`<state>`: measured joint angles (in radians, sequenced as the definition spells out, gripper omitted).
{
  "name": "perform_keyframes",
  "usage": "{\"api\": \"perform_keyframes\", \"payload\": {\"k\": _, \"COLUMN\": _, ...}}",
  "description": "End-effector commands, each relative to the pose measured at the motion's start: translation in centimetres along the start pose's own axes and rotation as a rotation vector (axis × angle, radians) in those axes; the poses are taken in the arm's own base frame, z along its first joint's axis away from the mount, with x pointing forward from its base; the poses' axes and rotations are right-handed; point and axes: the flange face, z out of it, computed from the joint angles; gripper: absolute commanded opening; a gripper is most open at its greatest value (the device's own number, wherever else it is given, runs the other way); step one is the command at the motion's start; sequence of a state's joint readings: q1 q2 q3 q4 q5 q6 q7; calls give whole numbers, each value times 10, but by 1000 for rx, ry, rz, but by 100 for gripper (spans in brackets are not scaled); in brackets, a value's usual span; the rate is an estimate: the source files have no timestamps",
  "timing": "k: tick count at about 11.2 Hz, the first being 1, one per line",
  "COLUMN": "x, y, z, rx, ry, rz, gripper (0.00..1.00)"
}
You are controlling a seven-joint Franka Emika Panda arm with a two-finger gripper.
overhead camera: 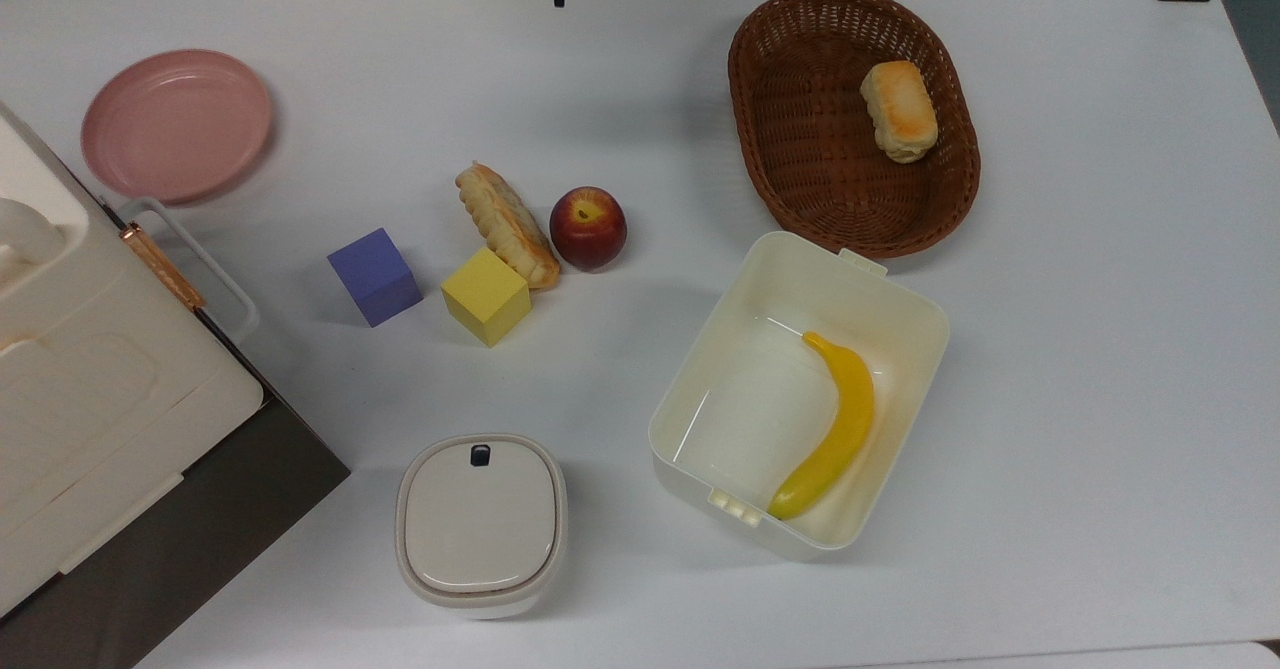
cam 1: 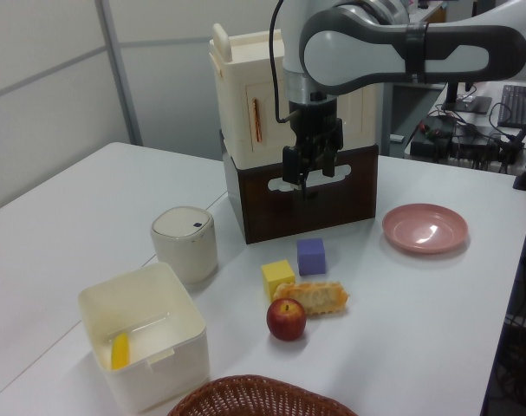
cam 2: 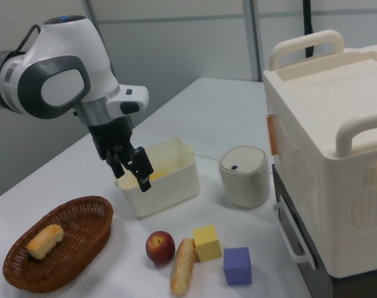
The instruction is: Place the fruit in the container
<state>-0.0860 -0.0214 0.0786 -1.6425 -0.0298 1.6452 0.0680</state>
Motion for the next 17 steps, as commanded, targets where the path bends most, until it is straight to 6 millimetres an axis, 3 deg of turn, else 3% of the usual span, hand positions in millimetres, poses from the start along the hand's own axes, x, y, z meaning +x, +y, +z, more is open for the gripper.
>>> {"api": "perform_keyframes", "payload": {"k": 1, "x": -5, "y": -7, "z": 1, "rx": 11, "ry": -29, "rz": 10, "gripper": 100}}
{"api": "perform_keyframes", "payload": {"k": 8, "x": -3, "y": -8, "z": 5, "rx": 16, "ry": -34, "rz": -5, "gripper": 100}}
{"api": "perform_keyframes", "payload": {"k": 10, "x": 1, "y": -9, "z": 16, "rx": 18, "ry": -43, "rz": -25, "gripper": 100}}
{"api": "perform_keyframes", "payload": {"k": 11, "x": 6, "y": -12, "z": 28, "rx": 19, "ry": -66, "rz": -56, "gripper": 100}}
{"api": "perform_keyframes", "payload": {"k": 13, "x": 7, "y": -36, "z": 57, "rx": 19, "ry": -91, "rz": -114, "gripper": 100}}
{"api": "perform_keyframes", "payload": {"k": 15, "x": 9, "y": -46, "z": 80, "rx": 19, "ry": -85, "rz": -132, "gripper": 100}}
{"api": "perform_keyframes", "payload": {"k": 17, "x": 13, "y": -50, "z": 116, "rx": 16, "ry": -138, "rz": -163, "gripper": 100}}
